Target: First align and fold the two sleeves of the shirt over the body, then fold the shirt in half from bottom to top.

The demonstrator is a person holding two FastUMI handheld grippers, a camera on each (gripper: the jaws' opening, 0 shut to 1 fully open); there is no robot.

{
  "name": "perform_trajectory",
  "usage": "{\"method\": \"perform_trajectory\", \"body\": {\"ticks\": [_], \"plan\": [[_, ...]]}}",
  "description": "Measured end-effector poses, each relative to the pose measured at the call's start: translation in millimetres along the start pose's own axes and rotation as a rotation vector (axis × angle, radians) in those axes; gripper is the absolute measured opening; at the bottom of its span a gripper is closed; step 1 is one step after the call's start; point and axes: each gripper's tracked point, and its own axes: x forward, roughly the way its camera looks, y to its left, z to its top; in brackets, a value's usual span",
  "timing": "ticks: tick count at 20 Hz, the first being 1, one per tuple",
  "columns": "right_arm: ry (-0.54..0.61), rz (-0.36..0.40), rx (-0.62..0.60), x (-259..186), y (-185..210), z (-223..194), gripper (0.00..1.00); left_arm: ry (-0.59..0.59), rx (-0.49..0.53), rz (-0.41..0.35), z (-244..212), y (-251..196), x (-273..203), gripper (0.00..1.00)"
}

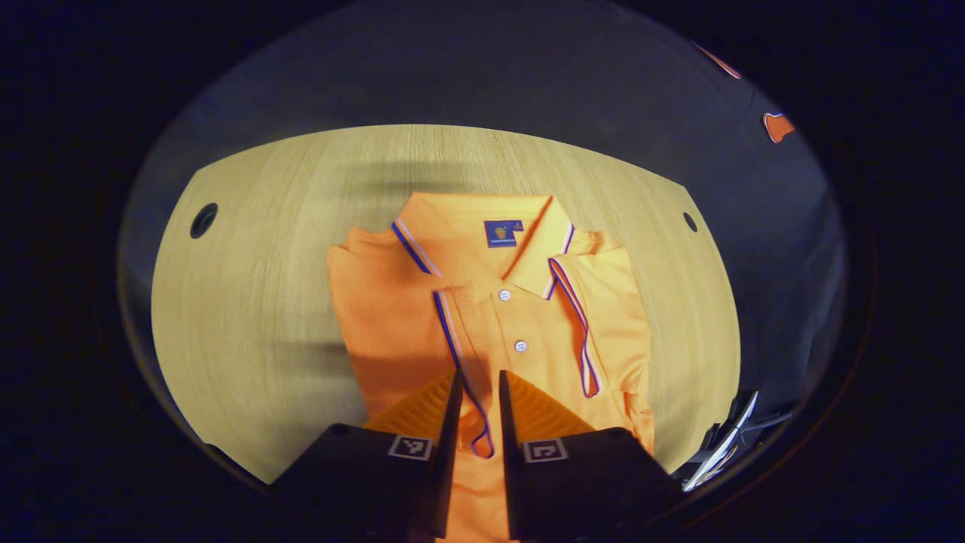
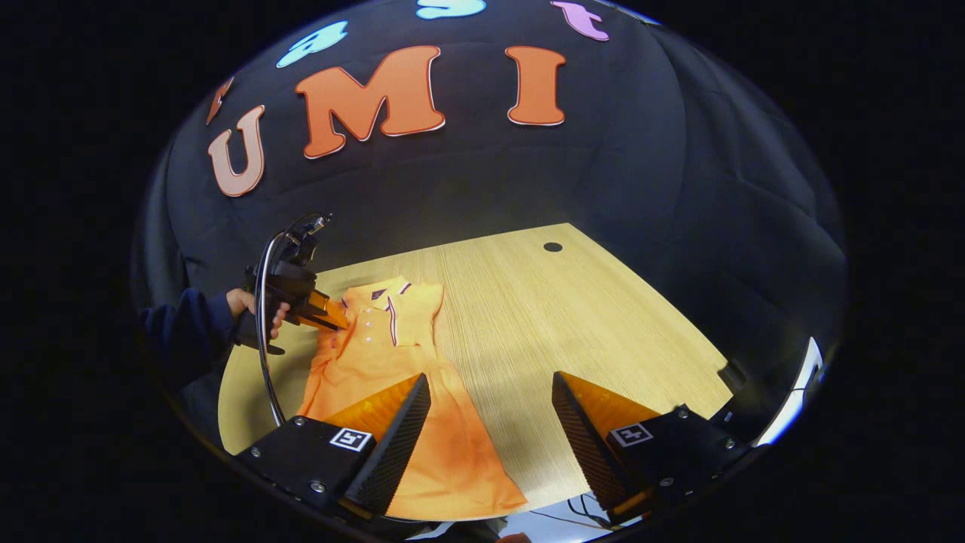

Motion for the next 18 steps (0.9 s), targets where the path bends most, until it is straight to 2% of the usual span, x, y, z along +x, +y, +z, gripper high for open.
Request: {"method": "perform_trajectory", "body": {"ticks": [1, 2, 3, 4, 5, 8, 18], "plan": [[0.000, 0.002, 0.000, -0.4, -2.0, -1.9, 0.99, -0.003, 0.004, -0.019, -1.3, -4.5, 4.2, 0.48], [0.000, 0.005, -0.002, 1.7, -3.0, -2.6, 0.99, -0.004, 0.018, -0.010, -4.0, -5.9, 4.1, 0.50], [0.004, 0.012, -0.004, 2.1, -5.4, -4.1, 0.99, -0.012, 0.034, 0.009, -6.6, -4.2, 1.0, 0.73], [0.008, 0.019, -0.006, 4.7, -6.2, -5.5, 0.99, -0.019, 0.045, 0.028, -9.1, -3.2, -2.8, 0.86], [0.014, 0.032, -0.009, 6.2, -6.9, -6.6, 0.99, -0.027, 0.046, 0.040, -13.8, -4.9, -9.3, 0.90], [0.030, 0.072, -0.040, 12.6, -8.2, -11.8, 0.99, -0.058, 0.021, 0.055, -30.6, -8.0, -30.7, 0.96], [0.145, 0.260, -0.173, 28.5, 5.4, -54.0, 0.99, -0.230, -0.033, 0.132, -117.2, 2.0, -120.9, 0.96]]}}
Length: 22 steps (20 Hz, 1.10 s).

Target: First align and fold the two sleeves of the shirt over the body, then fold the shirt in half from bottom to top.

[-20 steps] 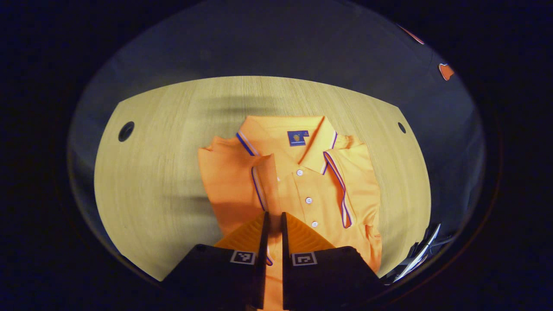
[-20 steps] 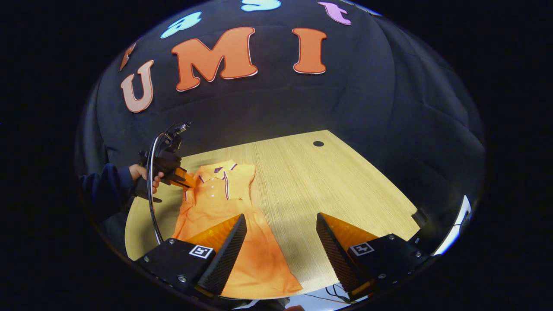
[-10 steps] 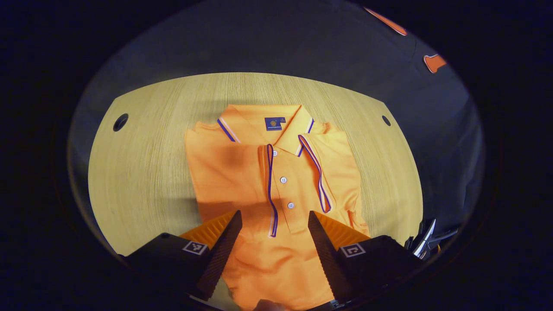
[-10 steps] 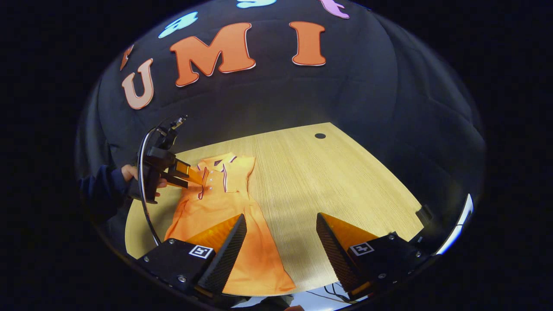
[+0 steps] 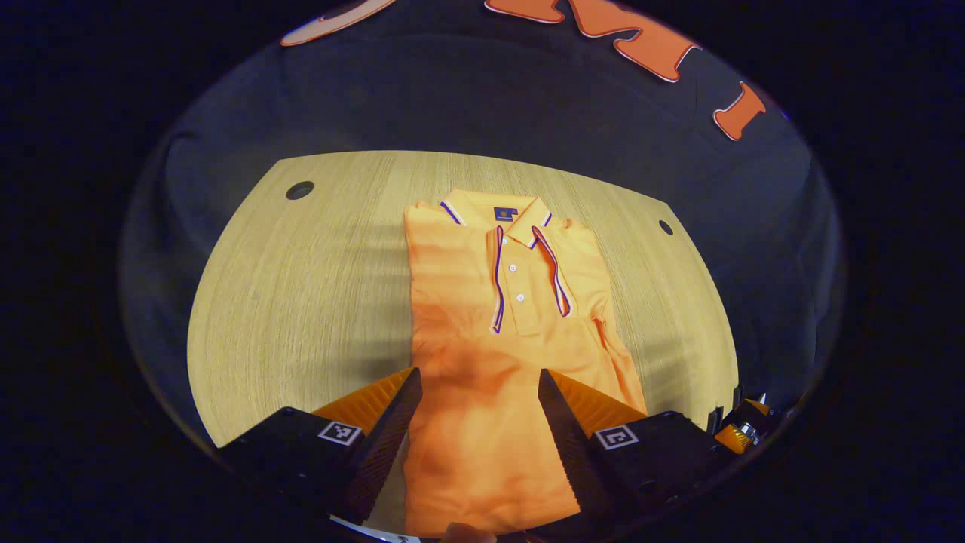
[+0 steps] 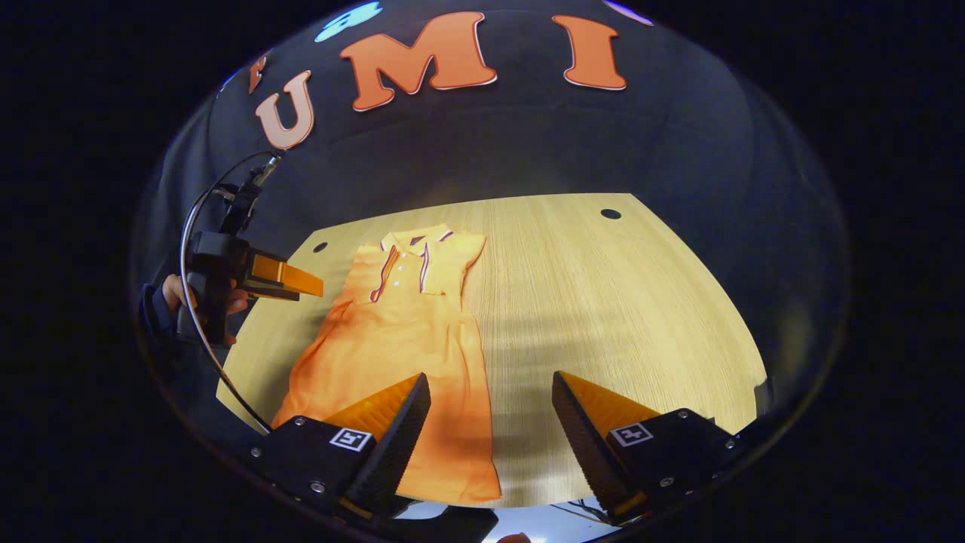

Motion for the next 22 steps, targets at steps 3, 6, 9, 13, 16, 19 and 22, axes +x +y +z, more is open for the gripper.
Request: {"method": "perform_trajectory", "body": {"ticks": [3, 6, 9, 13, 16, 19, 22], "plan": [[0.039, 0.049, -0.049, 3.0, 8.9, -17.3, 0.99, -0.039, 0.016, 0.035, -27.9, 12.9, -20.4, 0.96], [0.082, 0.093, -0.093, 5.2, 16.7, -37.5, 0.99, -0.018, 0.023, 0.077, -68.6, 25.2, -36.8, 0.96], [0.126, 0.129, -0.114, 8.9, 22.6, -58.5, 0.99, 0.025, -0.004, 0.094, -109.2, 32.2, -45.4, 0.96], [0.187, 0.143, -0.118, 11.6, 21.1, -83.7, 0.99, 0.072, -0.020, 0.108, -152.4, 37.8, -52.2, 0.96], [0.233, 0.144, -0.123, 17.4, 21.8, -106.3, 0.99, 0.117, -0.025, 0.117, -182.4, 42.7, -54.7, 0.96], [0.283, 0.146, -0.129, 14.6, 22.2, -129.6, 0.99, 0.136, -0.007, 0.141, -205.2, 51.3, -55.0, 0.96], [0.317, 0.145, -0.152, 13.5, 24.0, -144.0, 0.99, 0.156, 0.017, 0.126, -225.7, 51.5, -52.6, 0.96]]}}
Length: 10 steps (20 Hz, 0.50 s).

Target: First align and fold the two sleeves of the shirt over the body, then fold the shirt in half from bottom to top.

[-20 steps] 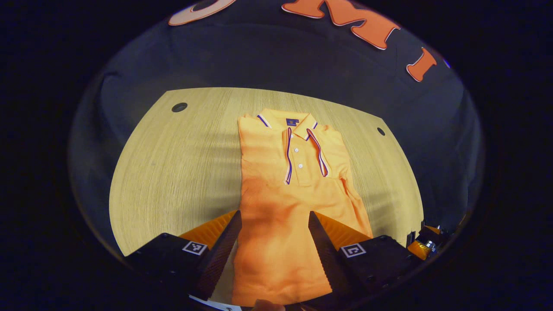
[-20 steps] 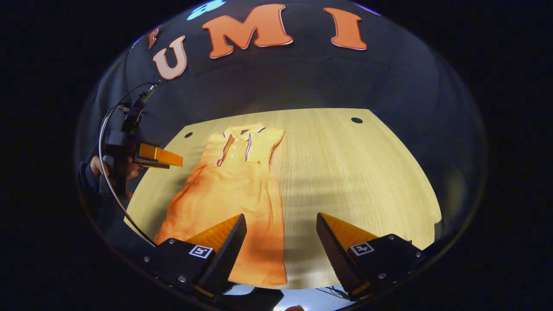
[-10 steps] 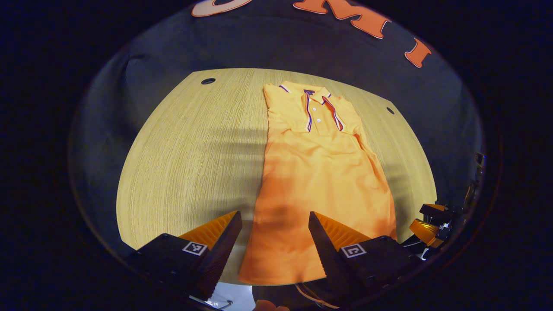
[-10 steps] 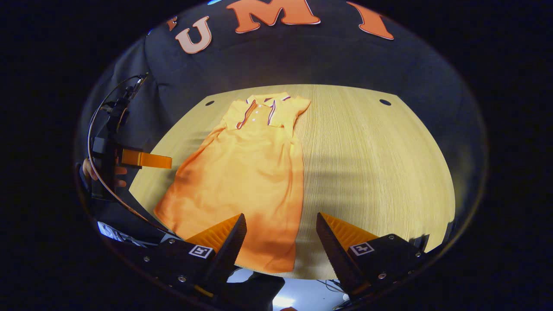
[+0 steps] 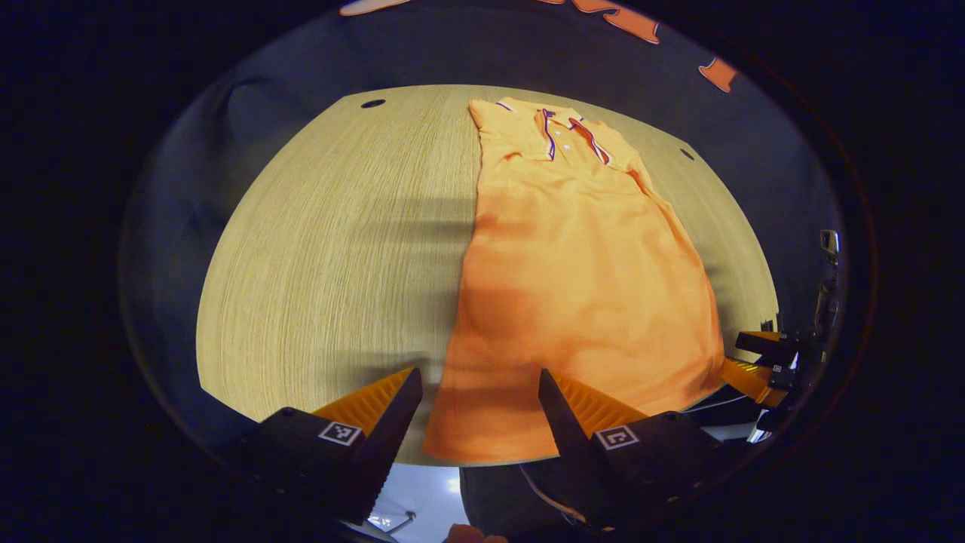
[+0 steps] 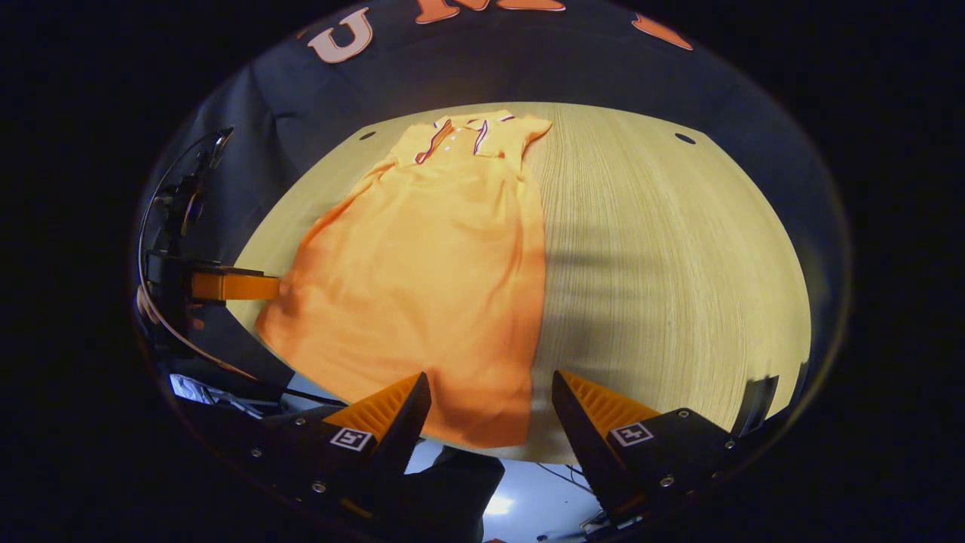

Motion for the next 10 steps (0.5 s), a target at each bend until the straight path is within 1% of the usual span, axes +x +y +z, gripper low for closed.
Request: {"method": "perform_trajectory", "body": {"ticks": [5, 8, 10], "plan": [[0.032, -0.007, 0.003, 8.1, 2.3, -11.1, 0.99, 0.015, 0.015, 0.012, -21.6, 4.6, 7.2, 0.96], [0.030, -0.017, 0.002, 7.9, 0.7, -18.7, 0.98, -0.011, 0.007, 0.012, -27.6, 4.6, 16.3, 0.96], [-0.012, -0.031, -0.008, 8.4, -0.5, -17.6, 0.97, -0.063, 0.036, 0.041, -27.3, 12.3, 19.3, 0.95]]}}
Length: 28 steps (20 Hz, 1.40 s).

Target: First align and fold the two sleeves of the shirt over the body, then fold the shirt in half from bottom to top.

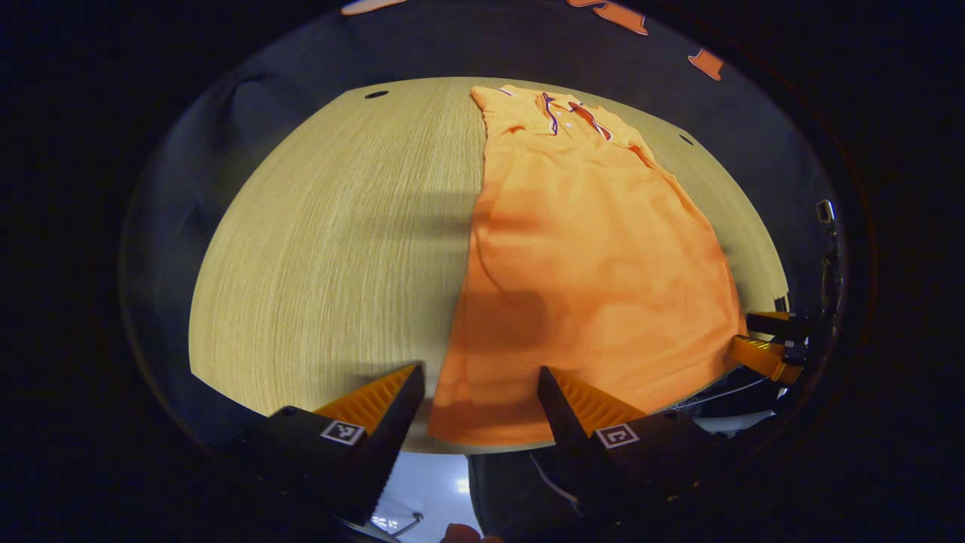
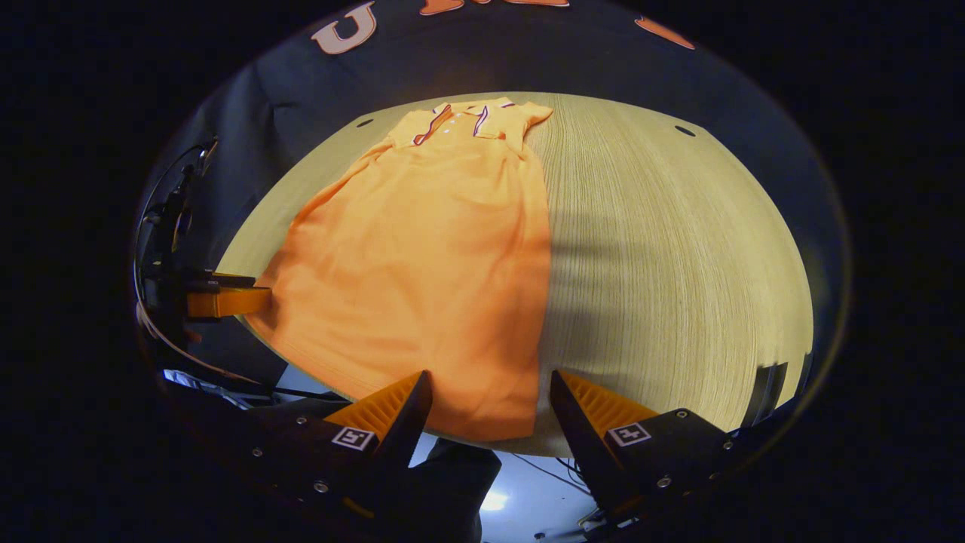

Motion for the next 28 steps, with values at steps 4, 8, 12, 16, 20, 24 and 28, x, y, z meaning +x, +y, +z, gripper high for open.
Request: {"method": "perform_trajectory", "body": {"ticks": [4, 8, 12, 16, 20, 24, 28], "plan": [[-0.093, -0.067, -0.083, 4.4, -2.9, -3.3, 0.90, -0.173, 0.095, -0.001, 0.1, -7.3, -5.7, 0.93], [-0.195, -0.088, -0.033, 8.9, -2.0, 1.5, 0.87, -0.397, 0.080, 0.014, -1.2, -9.9, -5.5, 0.95], [-0.234, -0.105, -0.009, 10.5, -4.4, 5.2, 0.67, -0.482, 0.136, 0.040, 2.9, -21.8, 2.3, 0.67], [-0.240, -0.110, 0.031, 13.6, -4.1, 9.1, 0.20, -0.449, 0.098, -0.071, 7.3, -43.8, 9.3, 0.48], [-0.219, -0.081, 0.064, 19.3, -0.1, 14.6, 0.06, -0.396, 0.134, -0.047, 13.2, -49.5, 10.0, 0.11], [-0.173, 0.010, 0.144, 19.7, 13.1, 18.9, 0.01, -0.326, -0.009, -0.115, 18.3, -53.0, 11.4, 0.01], [-0.172, 0.043, 0.189, 13.2, 18.0, 26.2, 0.01, -0.294, -0.063, -0.115, 32.0, -45.6, 5.2, 0.01]]}}
